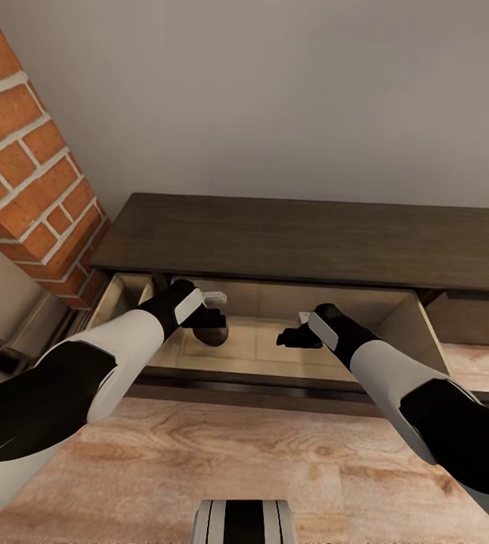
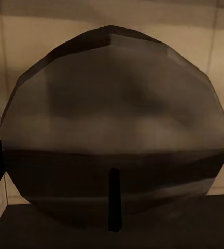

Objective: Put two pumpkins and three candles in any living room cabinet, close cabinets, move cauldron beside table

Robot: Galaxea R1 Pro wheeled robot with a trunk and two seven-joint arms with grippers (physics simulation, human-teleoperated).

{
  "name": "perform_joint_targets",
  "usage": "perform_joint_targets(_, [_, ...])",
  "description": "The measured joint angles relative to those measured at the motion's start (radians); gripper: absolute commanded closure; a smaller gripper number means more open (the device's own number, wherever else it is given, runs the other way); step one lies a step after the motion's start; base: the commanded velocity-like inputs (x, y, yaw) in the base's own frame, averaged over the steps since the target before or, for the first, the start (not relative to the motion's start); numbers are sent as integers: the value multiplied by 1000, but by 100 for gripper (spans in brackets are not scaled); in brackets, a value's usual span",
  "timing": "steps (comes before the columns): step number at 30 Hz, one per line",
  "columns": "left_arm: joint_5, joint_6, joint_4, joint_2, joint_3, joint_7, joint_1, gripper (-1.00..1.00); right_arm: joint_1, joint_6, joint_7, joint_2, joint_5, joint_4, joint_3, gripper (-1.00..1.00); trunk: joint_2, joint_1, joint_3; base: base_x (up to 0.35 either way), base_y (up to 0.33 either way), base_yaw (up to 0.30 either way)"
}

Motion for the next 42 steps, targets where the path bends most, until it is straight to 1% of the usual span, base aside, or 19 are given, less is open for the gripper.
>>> perform_joint_targets(19, [0, 0, 0, 0, 0, 0, 0, 100, 0, 0, 0, 0, 0, 0, 0, -100, 0, 0, -30, 0, 0, -24])
perform_joint_targets(26, [-1, 0, 1, 0, 1, 0, 0, 100, 0, 0, 0, 0, 0, 0, 0, -100, -2, 3, -68, 0, 0, -1])
perform_joint_targets(40, [-1, 0, 0, 0, 1, 0, 0, 100, 0, -1, 1, 1, 0, 0, -1, -100, -2, 3, -70, 0, 0, 0])
perform_joint_targets(42, [-1, 0, 0, 0, 1, 0, 1, 100, 1, -2, 1, 9, -1, 3, 0, -100, -2, 3, -70, 0, 0, 0])
